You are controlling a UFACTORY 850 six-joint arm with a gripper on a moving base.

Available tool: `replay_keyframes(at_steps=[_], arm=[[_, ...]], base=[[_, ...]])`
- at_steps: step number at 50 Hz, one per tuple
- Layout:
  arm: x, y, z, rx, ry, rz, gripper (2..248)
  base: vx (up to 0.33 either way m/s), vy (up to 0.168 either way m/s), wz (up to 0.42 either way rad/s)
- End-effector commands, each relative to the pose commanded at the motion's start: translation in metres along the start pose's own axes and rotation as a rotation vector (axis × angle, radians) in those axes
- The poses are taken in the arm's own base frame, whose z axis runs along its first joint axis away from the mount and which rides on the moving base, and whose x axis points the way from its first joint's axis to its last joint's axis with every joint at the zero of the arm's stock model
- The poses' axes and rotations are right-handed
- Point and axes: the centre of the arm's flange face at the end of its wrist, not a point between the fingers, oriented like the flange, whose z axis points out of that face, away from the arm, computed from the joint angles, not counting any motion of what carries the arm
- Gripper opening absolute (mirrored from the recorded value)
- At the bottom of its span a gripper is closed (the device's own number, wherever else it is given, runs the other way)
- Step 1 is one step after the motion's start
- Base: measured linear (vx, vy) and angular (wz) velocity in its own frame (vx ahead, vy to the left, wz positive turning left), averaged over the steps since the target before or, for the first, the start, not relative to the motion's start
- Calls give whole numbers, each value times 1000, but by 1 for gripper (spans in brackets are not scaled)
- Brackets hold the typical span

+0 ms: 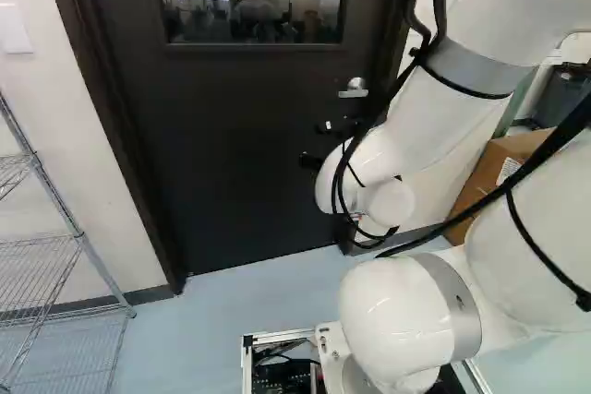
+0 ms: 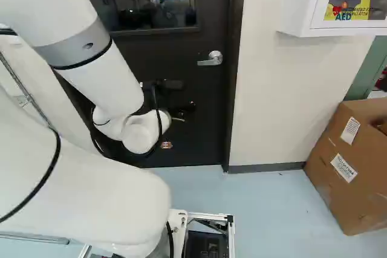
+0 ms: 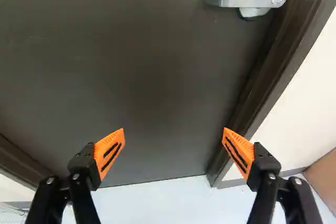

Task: Open the door and move inside

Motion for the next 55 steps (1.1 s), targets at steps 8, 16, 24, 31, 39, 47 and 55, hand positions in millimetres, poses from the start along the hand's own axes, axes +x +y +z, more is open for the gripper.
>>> replay_keyframes(at_steps=[8, 16, 24, 31, 39, 47, 55], arm=[[1, 0, 2, 0, -1, 0, 247], [4, 0, 7, 0, -4, 0, 247], [6, 0, 13, 0, -6, 0, 247], [11, 0, 17, 0, -1, 0, 247], [19, 0, 19, 0, 18, 0, 247], [27, 0, 21, 0, 39, 0, 247], [36, 0, 23, 0, 60, 0, 247]], base=[[-3, 0, 1], [0, 0, 0], [0, 0, 0], [0, 0, 0], [0, 0, 0], [0, 0, 0], [0, 0, 0]])
